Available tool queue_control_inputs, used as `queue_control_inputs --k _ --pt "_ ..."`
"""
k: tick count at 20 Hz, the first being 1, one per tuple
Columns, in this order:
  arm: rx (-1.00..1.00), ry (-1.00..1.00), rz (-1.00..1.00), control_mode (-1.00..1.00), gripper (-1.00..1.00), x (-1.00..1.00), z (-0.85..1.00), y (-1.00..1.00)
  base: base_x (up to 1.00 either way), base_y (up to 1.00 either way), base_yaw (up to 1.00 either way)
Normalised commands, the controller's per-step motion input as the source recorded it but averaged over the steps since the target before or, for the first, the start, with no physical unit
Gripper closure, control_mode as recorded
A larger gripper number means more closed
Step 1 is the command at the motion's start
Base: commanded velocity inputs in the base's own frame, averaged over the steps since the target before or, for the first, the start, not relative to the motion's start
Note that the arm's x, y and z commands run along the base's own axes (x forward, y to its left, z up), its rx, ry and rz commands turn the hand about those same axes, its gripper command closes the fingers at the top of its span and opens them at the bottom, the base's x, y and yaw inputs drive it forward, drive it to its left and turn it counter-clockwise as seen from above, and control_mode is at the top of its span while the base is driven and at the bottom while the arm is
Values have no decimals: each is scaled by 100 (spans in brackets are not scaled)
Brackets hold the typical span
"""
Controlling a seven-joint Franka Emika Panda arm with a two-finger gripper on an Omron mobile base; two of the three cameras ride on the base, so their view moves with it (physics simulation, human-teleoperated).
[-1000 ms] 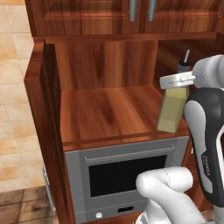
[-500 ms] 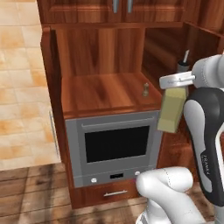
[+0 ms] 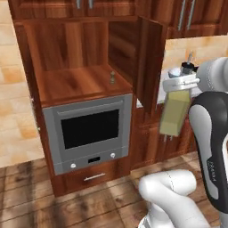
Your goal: Retrieve the bottle and the shaker from the cabinet and place them next to the mixing bowl on the counter. Then add garlic from the fridge to the mixing bowl.
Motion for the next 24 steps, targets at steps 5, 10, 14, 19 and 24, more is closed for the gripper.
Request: queue_control_inputs --k 5,10,14,19,24 --pt "0 0 0 100 100 0 0 0 3 -61 -63" --pt "0 0 0 100 100 0 0 0 42 -98 -20" --pt "0 0 0 100 100 0 0 0 66 -97 16" --pt "0 0 0 100 100 0 0 0 98 -74 30" --pt "0 0 0 100 100 0 0 0 100 -50 44"
